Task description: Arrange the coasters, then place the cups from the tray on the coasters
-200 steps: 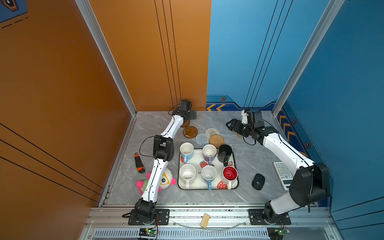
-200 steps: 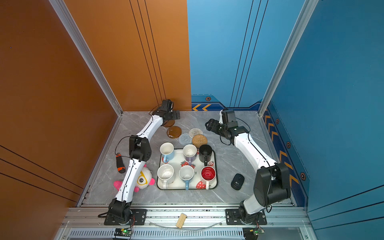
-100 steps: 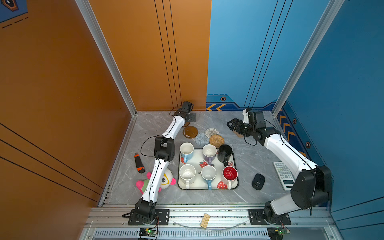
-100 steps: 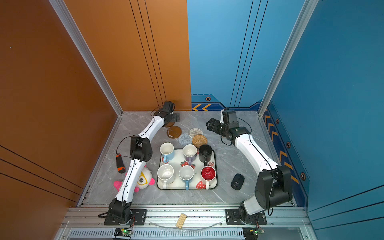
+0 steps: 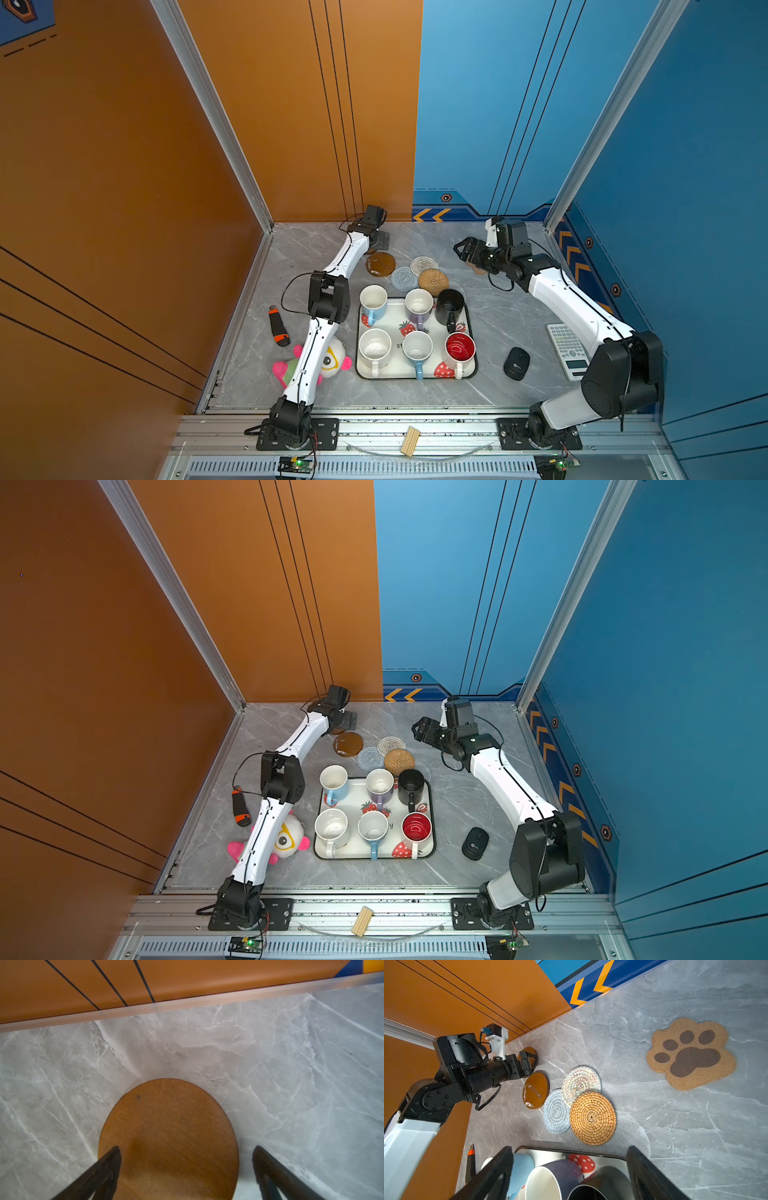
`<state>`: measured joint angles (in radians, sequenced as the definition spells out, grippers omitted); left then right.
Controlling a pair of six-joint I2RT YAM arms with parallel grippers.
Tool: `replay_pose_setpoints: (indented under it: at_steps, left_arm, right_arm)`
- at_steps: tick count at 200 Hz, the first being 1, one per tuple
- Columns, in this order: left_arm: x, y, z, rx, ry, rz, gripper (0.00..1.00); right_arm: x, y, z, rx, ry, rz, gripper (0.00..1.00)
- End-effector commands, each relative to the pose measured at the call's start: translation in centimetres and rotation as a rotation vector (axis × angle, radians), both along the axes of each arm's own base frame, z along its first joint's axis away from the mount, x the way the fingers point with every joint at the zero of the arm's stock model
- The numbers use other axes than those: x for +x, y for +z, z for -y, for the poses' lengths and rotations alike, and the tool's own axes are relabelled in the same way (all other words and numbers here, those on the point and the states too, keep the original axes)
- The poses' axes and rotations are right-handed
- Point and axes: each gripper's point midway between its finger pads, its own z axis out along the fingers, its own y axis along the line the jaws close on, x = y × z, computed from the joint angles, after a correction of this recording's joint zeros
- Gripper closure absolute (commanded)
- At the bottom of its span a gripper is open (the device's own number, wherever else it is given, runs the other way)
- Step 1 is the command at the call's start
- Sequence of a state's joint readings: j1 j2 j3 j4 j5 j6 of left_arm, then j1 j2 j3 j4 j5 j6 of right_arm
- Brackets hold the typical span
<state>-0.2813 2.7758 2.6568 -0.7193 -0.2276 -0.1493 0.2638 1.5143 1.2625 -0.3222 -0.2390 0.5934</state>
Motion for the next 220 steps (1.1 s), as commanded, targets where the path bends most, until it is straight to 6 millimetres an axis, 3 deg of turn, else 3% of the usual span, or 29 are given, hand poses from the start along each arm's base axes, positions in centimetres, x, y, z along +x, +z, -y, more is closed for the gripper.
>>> replay_pose_setpoints:
  at_steps: [1, 76, 138, 220]
  left_arm:
    - [-0.5, -0.8, -1.4, 0.018, 0.014, -0.043, 0.0]
    - [-1.4, -1.7, -2.5, 0.02, -0.004, -0.102, 0.02]
    - [-4.2, -4.3, -4.7, -0.045, 0.051, -0.255, 0.08]
    - [-7.8, -3.4, -6.5, -0.019, 0.093, -0.371, 0.09]
  right_arm:
    - [-0.9, -0.1, -0.2, 0.006, 0.002, -0.019, 0.16]
    - [-0.4, -0.1, -1.1, 0.011, 0.02, -0.027, 0.16]
    - [0.2, -0.2, -2.5, 0.019, 0.047, -0.031, 0.16]
    - [0.3, -0.4, -3.7, 0.033, 0.072, -0.033, 0.16]
